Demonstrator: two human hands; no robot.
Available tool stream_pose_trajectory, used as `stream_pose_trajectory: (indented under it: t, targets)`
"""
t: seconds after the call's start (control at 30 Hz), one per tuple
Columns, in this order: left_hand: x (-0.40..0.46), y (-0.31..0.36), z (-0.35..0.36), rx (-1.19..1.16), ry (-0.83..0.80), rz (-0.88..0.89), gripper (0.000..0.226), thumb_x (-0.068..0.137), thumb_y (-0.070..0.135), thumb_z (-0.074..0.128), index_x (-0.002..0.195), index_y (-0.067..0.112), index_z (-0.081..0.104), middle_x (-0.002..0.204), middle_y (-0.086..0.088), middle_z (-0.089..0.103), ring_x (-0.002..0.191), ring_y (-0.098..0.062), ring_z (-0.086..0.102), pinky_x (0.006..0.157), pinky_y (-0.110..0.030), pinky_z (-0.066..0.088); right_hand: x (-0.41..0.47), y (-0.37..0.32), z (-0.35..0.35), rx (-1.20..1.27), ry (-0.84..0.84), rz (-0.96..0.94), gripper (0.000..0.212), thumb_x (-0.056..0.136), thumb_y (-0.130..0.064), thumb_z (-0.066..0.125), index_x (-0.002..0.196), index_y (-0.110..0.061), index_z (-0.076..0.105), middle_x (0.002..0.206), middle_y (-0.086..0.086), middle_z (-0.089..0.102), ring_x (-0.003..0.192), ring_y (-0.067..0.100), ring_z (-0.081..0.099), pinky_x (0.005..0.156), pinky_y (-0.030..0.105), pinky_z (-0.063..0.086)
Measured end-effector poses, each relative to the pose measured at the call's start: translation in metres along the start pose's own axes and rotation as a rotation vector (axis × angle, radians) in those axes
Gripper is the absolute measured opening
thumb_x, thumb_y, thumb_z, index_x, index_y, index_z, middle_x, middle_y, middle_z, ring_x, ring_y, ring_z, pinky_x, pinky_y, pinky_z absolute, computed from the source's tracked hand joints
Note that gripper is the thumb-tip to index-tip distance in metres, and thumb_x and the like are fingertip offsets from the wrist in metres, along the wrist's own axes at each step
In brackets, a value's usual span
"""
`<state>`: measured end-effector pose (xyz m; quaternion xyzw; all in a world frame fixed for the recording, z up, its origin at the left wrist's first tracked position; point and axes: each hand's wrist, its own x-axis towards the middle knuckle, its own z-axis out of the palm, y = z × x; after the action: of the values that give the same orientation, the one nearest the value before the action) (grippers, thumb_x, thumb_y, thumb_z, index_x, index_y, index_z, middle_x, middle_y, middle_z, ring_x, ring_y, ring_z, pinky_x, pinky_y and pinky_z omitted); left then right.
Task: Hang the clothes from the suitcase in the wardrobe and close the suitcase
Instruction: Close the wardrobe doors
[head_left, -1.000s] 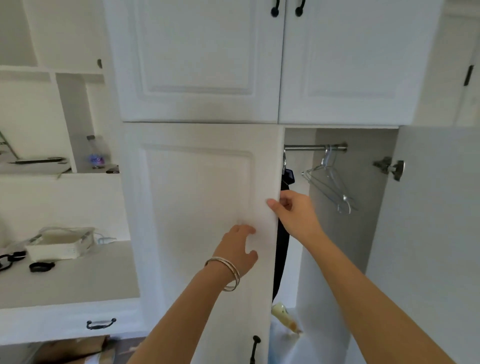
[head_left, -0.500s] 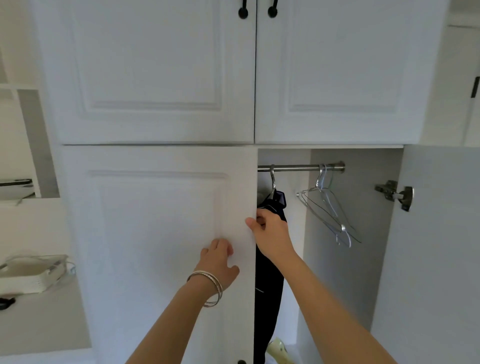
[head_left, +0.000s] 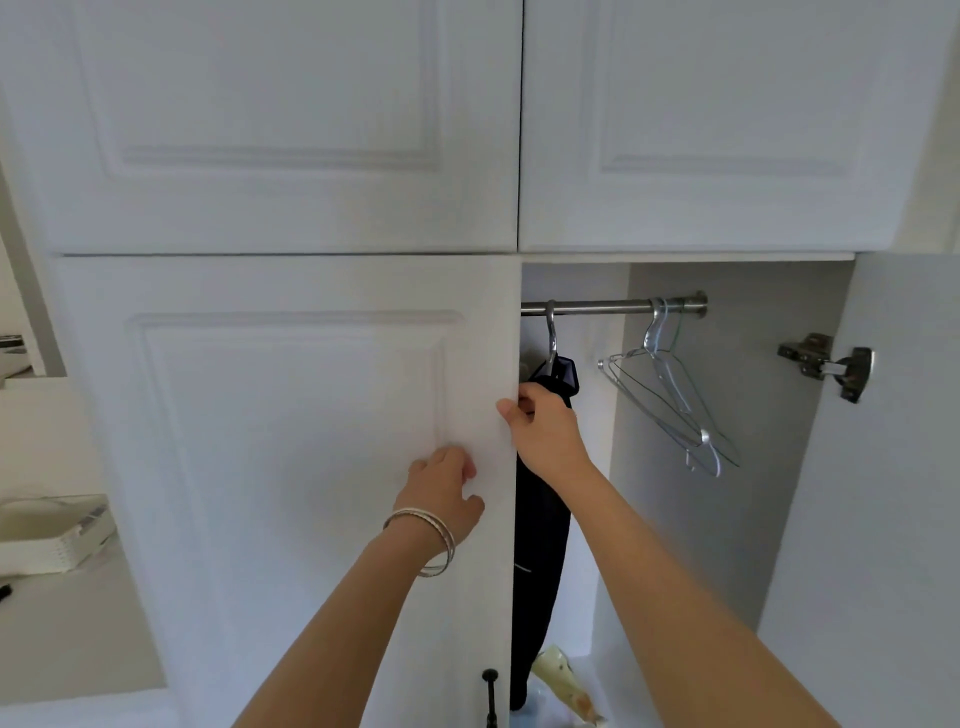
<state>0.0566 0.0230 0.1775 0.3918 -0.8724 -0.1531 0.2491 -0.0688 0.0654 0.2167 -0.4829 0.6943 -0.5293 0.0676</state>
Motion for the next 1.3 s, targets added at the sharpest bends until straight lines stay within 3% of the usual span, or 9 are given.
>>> stream_pose_trajectory:
  t: [0.13,0.5,0.73,0.8,0.87,0.93,1.0,1.1,1.3]
  targets:
    - [0.004,-0.003,0.001,-0.005,-0.023,0.005,0.029,0.084,0.014,0.053,0.112,0.011,0.048,0.115,-0.004,0.052,0.110,-0.025,0.043,0.090,-0.028,0.039,0.003,-0.001,0.003,-0.042,0.013,0.025,0.027,0.095,-0.027,0.049,0.113,-0.008,0.059,0.107,0.009,0.066,0.103,0.027,0.059,0.089,0.040,0.049]
    - [0.013,-0.015,-0.004,-0.037,-0.096,0.054,0.033,0.086,0.014,0.053,0.118,0.011,0.049,0.122,-0.004,0.052,0.117,-0.024,0.041,0.095,-0.029,0.037,0.011,-0.005,0.010,-0.109,0.030,0.048,0.026,0.097,-0.024,0.046,0.111,-0.006,0.059,0.106,0.010,0.066,0.093,0.023,0.056,0.077,0.025,0.038]
    - [0.015,-0.021,-0.004,-0.033,-0.120,0.073,0.032,0.085,0.014,0.053,0.118,0.013,0.050,0.122,-0.003,0.051,0.118,-0.023,0.040,0.098,-0.034,0.041,0.015,-0.005,0.011,-0.127,0.043,0.039,0.027,0.097,-0.021,0.046,0.111,-0.003,0.060,0.108,0.011,0.066,0.087,0.019,0.051,0.075,0.023,0.035]
    - [0.016,-0.020,-0.005,-0.034,-0.136,0.052,0.032,0.085,0.015,0.053,0.117,0.012,0.050,0.122,-0.005,0.052,0.116,-0.024,0.044,0.097,-0.033,0.042,0.016,-0.006,0.010,-0.102,0.015,0.055,0.027,0.096,-0.022,0.048,0.110,-0.004,0.062,0.109,0.013,0.067,0.092,0.023,0.057,0.077,0.027,0.041]
    - [0.018,-0.013,-0.006,-0.042,-0.171,0.022,0.031,0.086,0.016,0.053,0.117,0.011,0.052,0.121,-0.007,0.053,0.112,-0.025,0.051,0.094,-0.031,0.044,0.012,-0.007,0.004,-0.073,-0.031,0.075,0.028,0.095,-0.021,0.050,0.116,-0.007,0.061,0.114,0.011,0.066,0.105,0.025,0.060,0.090,0.031,0.046]
    - [0.021,0.001,-0.006,-0.059,-0.214,0.025,0.028,0.087,0.016,0.052,0.114,0.010,0.057,0.119,-0.009,0.057,0.109,-0.025,0.055,0.090,-0.028,0.044,0.005,-0.008,-0.010,-0.067,-0.027,0.090,0.037,0.094,-0.021,0.052,0.129,-0.009,0.054,0.120,0.008,0.064,0.114,0.021,0.057,0.093,0.023,0.041]
    - [0.023,0.024,-0.002,-0.096,-0.240,0.086,0.023,0.088,0.013,0.050,0.107,0.009,0.063,0.115,-0.008,0.061,0.106,-0.024,0.057,0.084,-0.024,0.043,-0.002,-0.008,-0.033,-0.069,0.028,0.097,0.041,0.094,-0.019,0.052,0.133,-0.008,0.050,0.123,0.007,0.062,0.117,0.019,0.055,0.092,0.019,0.038]
    - [0.024,0.075,0.016,-0.164,-0.265,0.199,0.022,0.087,0.013,0.049,0.100,0.009,0.067,0.112,-0.007,0.065,0.104,-0.024,0.060,0.079,-0.020,0.041,-0.015,-0.004,-0.092,-0.151,0.167,0.112,0.039,0.091,-0.012,0.054,0.130,-0.005,0.053,0.123,0.010,0.063,0.115,0.022,0.058,0.099,0.025,0.043]
    - [-0.013,0.213,0.081,-0.349,-0.446,0.464,0.019,0.085,0.008,0.050,0.092,0.007,0.067,0.104,-0.014,0.068,0.101,-0.029,0.062,0.084,-0.028,0.047,-0.092,0.023,-0.246,-0.471,0.703,0.198,0.039,0.086,-0.005,0.052,0.124,-0.012,0.056,0.120,0.008,0.062,0.112,0.020,0.057,0.093,0.024,0.040]
